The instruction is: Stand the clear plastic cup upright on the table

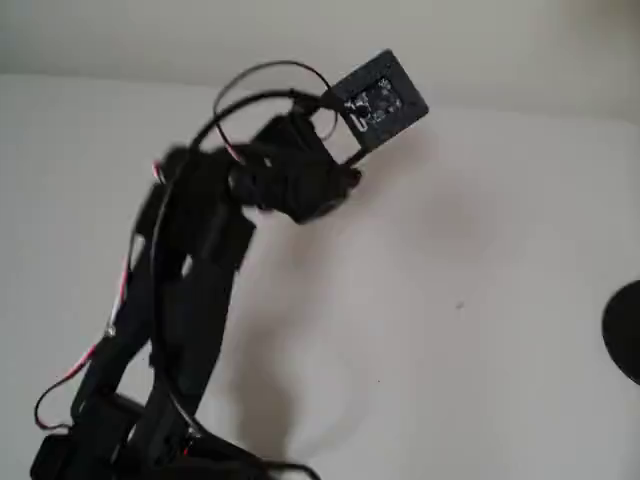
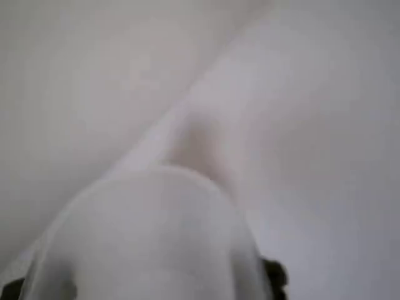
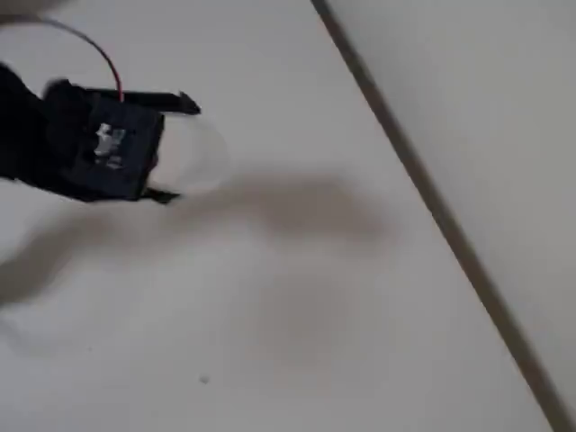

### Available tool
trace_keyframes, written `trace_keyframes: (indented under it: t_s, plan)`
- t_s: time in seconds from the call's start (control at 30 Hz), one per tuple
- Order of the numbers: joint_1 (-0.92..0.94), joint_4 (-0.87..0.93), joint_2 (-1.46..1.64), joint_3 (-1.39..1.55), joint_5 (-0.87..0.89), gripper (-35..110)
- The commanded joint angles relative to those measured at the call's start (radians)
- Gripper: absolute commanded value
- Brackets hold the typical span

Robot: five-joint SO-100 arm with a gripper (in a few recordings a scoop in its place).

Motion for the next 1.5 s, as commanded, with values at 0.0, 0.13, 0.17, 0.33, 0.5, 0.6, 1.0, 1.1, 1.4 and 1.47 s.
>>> trace_keyframes:
  t_s: [0.0, 0.13, 0.17, 0.33, 0.5, 0.6, 1.0, 1.1, 1.4, 1.47]
  plan:
    - [0.028, -0.646, 0.264, 0.658, -0.308, 14]
    - [0.025, -0.982, 0.253, 0.933, -0.402, 14]
    - [0.021, -1.002, 0.253, 0.963, -0.402, 14]
    - [0.005, -1.278, 0.087, 1.078, -0.442, 14]
    - [0.018, -1.638, -0.244, 1.098, -0.476, 15]
    - [0.021, -1.931, -0.503, 1.083, -0.482, 17]
    - [-0.012, -2.533, -1.227, 0.887, -0.569, 54]
    - [-0.017, -2.531, -1.247, 0.851, -0.598, 67]
    - [-0.025, -2.536, -1.279, 0.758, -0.687, 78]
    - [-0.015, -2.533, -1.232, 0.779, -0.675, 78]
